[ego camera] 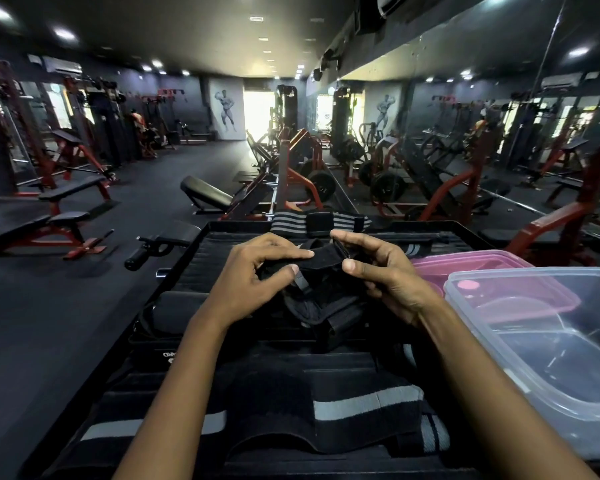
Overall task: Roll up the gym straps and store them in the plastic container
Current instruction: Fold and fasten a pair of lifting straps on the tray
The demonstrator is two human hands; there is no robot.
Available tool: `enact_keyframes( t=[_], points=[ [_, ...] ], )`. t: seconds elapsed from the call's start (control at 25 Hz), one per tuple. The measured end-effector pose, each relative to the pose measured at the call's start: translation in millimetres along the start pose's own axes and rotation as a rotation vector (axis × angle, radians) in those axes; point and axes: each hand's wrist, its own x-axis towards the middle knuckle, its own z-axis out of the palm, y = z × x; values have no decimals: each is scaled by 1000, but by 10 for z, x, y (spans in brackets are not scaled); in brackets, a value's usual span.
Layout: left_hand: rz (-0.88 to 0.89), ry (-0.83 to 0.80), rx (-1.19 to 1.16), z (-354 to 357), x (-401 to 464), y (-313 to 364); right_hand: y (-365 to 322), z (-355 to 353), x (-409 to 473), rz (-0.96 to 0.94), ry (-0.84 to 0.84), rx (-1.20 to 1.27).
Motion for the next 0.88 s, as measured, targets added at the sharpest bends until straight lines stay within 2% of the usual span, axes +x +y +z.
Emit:
enact_keyframes(
  t=[0.2, 0.36, 0.6, 0.72, 0.8, 0.88],
  points=[
    [-11, -17, 22, 115, -14, 0, 10, 24, 1, 3, -7, -35],
    [16, 34, 96, 268, 6, 37, 32, 96, 17, -3, 49, -11],
    [-138, 133, 285, 414, 9, 153, 39, 116, 40, -55, 120, 18],
    [-145, 193, 284, 456, 30, 173, 48, 136, 85, -135, 192, 76],
    [-133, 207, 260, 461, 43, 150, 4, 126, 114, -273, 268, -78],
    [-146, 194, 136, 463, 46, 123, -127, 102, 163, -393, 356, -187]
  ],
)
